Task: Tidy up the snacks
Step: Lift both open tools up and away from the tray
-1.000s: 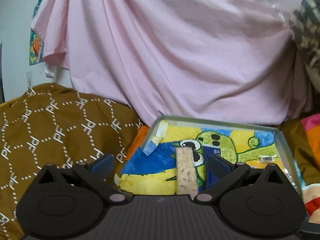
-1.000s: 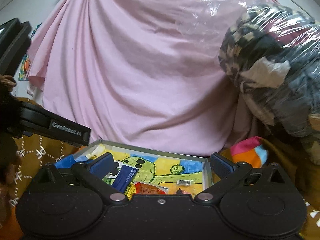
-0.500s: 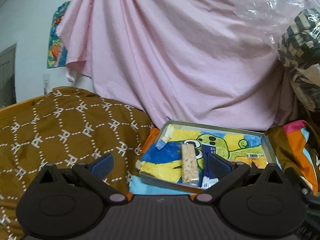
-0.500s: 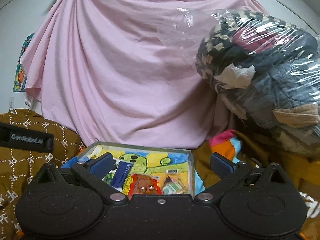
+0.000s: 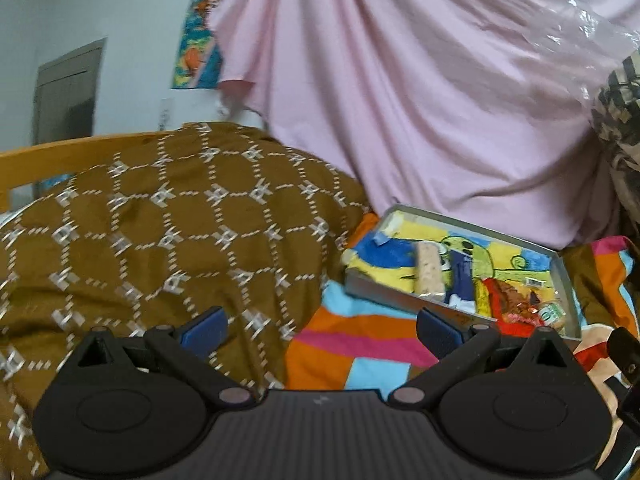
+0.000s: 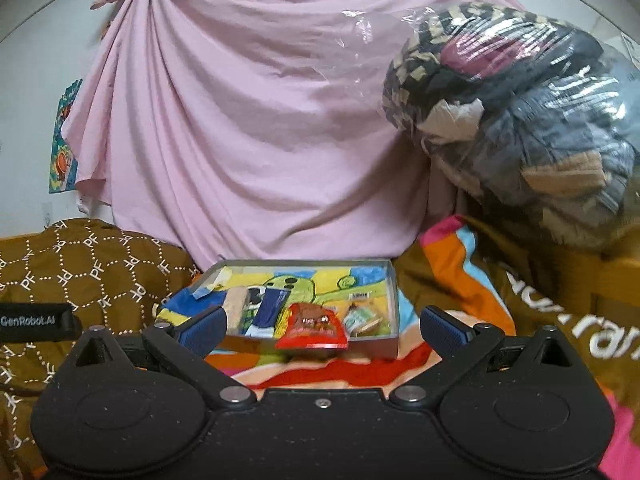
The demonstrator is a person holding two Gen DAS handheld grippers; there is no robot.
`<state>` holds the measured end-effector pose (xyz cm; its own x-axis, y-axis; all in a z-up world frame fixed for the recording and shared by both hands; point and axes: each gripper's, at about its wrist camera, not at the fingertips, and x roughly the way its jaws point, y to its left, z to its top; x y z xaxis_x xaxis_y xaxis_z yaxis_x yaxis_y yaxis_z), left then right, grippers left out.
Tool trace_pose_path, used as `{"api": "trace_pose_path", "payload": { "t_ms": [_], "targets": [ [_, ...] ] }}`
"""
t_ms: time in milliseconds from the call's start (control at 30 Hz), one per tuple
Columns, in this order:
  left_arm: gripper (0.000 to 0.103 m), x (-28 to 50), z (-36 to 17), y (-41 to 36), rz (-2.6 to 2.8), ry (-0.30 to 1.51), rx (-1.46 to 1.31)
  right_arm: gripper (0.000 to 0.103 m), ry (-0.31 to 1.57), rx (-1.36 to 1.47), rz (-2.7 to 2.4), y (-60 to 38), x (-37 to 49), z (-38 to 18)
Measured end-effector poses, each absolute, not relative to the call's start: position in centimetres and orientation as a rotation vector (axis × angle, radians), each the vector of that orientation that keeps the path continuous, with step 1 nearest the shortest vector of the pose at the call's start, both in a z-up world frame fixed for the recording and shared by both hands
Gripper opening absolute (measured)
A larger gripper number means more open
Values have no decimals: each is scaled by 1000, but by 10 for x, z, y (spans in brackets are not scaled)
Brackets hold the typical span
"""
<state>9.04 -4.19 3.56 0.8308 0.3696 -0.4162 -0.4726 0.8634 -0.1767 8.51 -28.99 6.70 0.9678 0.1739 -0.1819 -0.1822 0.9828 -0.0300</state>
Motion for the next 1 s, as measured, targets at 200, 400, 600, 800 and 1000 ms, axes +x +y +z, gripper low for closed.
{"api": "trace_pose_path", "payload": {
  "t_ms": [200, 400, 600, 800, 1000],
  "targets": [
    [103, 58, 21, -43, 549, 374, -307, 102, 202, -37, 192, -290, 63, 52],
    [103, 36, 7, -30, 681, 389, -286, 102, 261, -78, 202, -286, 45, 39],
    [103, 14, 6, -20, 758, 402, -259, 102, 299, -79, 194, -286, 26, 39],
    [103, -4, 13, -26, 805, 412, -241, 102, 336, -94, 184, -288, 12, 41],
    [103, -20, 31, -36, 781, 362, -205, 102, 361, -97, 186, -290, 5, 41]
  ]
}}
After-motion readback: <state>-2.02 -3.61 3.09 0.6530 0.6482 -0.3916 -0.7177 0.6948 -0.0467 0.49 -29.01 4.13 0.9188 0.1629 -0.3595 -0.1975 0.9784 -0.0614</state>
